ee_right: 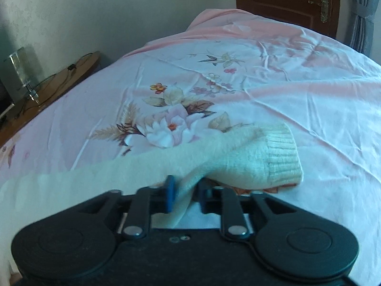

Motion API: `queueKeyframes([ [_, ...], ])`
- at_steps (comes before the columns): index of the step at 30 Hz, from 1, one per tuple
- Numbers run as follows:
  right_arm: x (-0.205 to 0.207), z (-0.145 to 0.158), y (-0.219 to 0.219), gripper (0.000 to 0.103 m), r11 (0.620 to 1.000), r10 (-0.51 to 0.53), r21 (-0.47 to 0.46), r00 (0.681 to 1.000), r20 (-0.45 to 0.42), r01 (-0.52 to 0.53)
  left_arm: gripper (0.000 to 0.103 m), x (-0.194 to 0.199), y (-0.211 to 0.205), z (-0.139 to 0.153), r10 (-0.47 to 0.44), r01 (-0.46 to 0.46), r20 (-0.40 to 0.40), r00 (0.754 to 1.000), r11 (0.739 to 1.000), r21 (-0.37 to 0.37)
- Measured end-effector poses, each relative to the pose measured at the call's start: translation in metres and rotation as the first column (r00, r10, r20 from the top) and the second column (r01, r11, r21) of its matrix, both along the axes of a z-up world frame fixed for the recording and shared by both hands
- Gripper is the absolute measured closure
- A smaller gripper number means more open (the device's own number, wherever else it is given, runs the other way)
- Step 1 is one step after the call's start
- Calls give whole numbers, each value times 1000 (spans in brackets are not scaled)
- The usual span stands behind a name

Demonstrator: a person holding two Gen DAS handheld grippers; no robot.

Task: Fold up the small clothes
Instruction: 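Close the right gripper on the cuff of the sleeve beside it, then carry the held sleeve across the sweater body and open the right gripper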

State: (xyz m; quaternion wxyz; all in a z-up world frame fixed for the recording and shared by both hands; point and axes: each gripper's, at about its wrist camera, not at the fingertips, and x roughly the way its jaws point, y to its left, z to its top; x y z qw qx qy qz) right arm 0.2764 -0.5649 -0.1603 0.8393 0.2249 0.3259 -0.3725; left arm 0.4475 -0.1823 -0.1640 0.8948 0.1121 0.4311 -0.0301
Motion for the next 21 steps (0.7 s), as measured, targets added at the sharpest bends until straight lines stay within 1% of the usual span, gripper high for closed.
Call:
queueKeyframes([
  [2,4,5,9,94,999,29,-23,999,21,-29,0,0,5,2,4,-4,4,1000,1000,-1],
  [4,11,13,23,95,995,87,-47,995,52,-84,0,0,12,5,14,-14,9,1000,1000,-2],
  [6,23,24,44,95,985,162,-69,984,77,-156,0,0,21,8,32,-31,12,999,999,-8],
  [8,36,34,71,95,967,247,-84,964,104,-239,0,1,32,12,51,-50,14,999,999,-13],
  [10,53,44,106,95,937,346,-104,929,128,-335,0,1,43,15,68,-68,16,998,998,-16],
  [11,61,47,126,95,916,399,-110,907,136,-387,0,1,50,16,77,-76,17,997,997,-16],
  [12,71,50,149,95,888,459,-110,876,145,-447,0,1,56,17,86,-86,19,996,996,-17],
  [14,86,49,186,95,837,547,-105,824,149,-537,0,1,68,19,104,-103,19,994,994,-24],
  [16,98,39,226,95,769,639,-82,758,133,-634,0,2,78,19,113,-112,10,994,993,-45],
  [18,108,24,252,87,716,697,-33,711,97,-697,0,3,85,17,114,-115,-14,993,990,-78],
  [19,111,17,260,75,696,716,-7,693,82,-718,0,3,87,16,111,-113,-22,994,989,-99],
  [20,111,10,267,67,679,731,18,679,72,-734,0,3,89,15,104,-107,-29,994,987,-122],
  [21,111,7,272,63,662,745,34,663,72,-749,0,3,88,15,98,-101,-35,995,986,-133],
])
